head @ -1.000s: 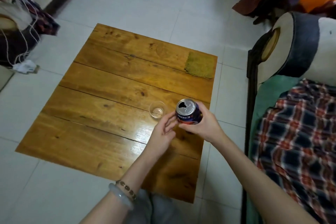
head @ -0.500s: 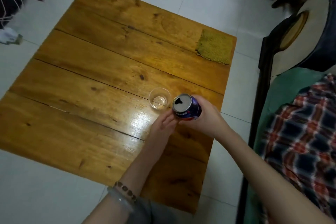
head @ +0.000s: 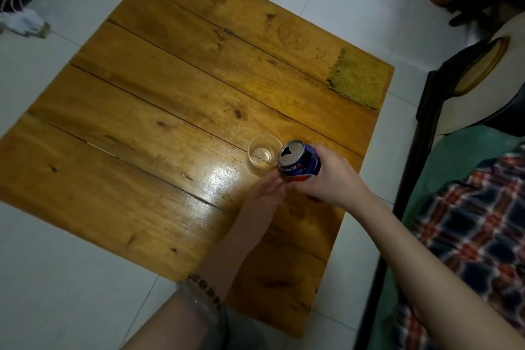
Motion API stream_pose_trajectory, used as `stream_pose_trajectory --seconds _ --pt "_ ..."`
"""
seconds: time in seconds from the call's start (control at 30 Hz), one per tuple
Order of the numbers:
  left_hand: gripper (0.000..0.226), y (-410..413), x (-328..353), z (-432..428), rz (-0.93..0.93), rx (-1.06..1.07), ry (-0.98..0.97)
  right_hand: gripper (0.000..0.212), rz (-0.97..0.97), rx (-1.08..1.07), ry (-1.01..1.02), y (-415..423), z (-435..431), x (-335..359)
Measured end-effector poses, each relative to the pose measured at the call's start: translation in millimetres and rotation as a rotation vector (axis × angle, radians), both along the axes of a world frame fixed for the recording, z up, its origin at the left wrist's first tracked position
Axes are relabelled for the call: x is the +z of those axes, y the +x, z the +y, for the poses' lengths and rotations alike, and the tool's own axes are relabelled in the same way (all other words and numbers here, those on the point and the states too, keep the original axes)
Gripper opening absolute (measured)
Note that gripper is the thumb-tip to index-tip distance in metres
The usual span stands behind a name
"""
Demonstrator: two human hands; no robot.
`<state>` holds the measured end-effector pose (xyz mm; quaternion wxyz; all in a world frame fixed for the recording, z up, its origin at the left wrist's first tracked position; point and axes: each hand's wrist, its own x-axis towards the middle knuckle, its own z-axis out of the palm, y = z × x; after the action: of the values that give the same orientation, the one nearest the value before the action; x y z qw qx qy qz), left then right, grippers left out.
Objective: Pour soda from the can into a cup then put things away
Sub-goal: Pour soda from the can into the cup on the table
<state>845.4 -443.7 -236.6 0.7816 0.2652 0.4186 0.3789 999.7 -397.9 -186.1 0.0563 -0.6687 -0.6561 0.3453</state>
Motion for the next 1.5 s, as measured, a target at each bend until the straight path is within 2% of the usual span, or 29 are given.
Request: stream_pose_trajectory --seconds 0.33,0.83,1.17,1.33,1.5 --pt "0.052 6.9 5.2 3.3 -0.059 0.020 -0.048 0.059 -0.098 0.016 -0.043 0.0 10.7 16.9" --pt "0.048 7.3 12.2 3.7 -0.117 0.033 -0.081 0.069 -0.231 0.071 -0.066 -5.3 14.4 29.3" --pt "0.059 5.0 15.1 6.4 -0.047 -0.001 -0.071 0.068 -0.237 0.061 -0.057 -9.8 15.3 35.8" --pt "0.050 6.3 11.5 7.6 0.028 -0.006 -0.043 0.065 -0.226 0.056 -0.064 -11.0 15.6 38.0" --pt "0.054 6.1 14.1 8.4 0.075 -0.029 -0.040 0.067 -0.232 0.063 -0.066 -11.2 16.5 38.9"
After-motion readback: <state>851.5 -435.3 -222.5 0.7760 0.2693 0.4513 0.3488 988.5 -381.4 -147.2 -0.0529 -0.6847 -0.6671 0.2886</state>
